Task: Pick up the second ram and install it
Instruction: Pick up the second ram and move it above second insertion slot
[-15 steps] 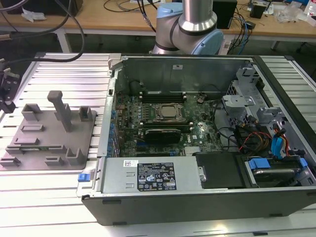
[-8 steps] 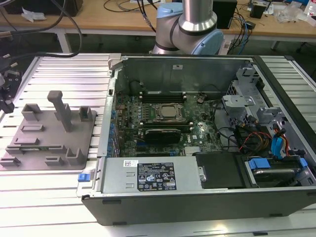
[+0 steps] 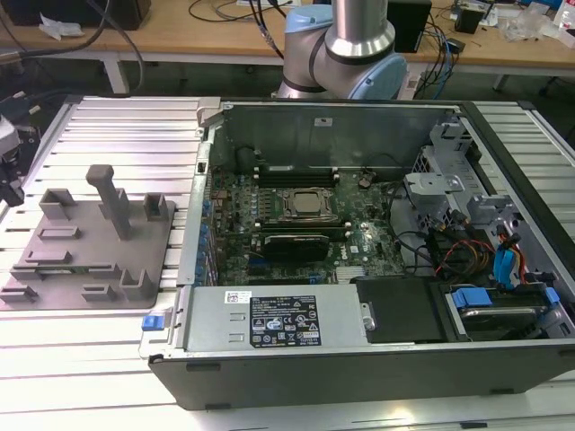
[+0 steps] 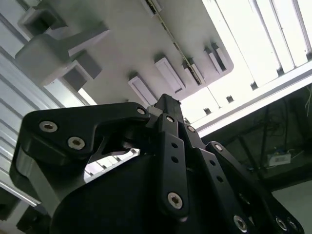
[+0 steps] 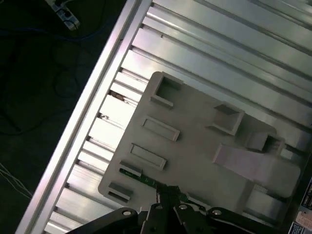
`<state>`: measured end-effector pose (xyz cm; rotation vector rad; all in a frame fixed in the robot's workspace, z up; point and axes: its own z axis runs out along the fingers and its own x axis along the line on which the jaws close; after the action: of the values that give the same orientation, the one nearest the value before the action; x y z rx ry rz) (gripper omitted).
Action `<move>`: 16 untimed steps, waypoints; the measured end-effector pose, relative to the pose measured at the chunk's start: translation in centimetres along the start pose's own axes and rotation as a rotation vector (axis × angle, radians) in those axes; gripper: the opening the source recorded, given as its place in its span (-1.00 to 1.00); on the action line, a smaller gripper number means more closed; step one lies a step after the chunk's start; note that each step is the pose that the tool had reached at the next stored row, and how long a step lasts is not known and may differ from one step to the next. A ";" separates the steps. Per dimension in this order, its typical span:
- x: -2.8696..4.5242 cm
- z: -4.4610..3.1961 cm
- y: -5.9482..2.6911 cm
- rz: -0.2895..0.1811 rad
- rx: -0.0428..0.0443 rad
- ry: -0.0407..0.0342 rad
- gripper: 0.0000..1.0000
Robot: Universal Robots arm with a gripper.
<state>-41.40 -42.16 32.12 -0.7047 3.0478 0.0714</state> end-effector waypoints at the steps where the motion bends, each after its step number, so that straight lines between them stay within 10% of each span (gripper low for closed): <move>1: 0.01 0.00 0.00 -0.020 -0.0001 0.0011 -0.84; 16: 0.02 0.03 0.01 -0.335 -0.0030 0.0161 -0.84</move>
<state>-41.42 -42.15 32.09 -1.2065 2.8959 0.0662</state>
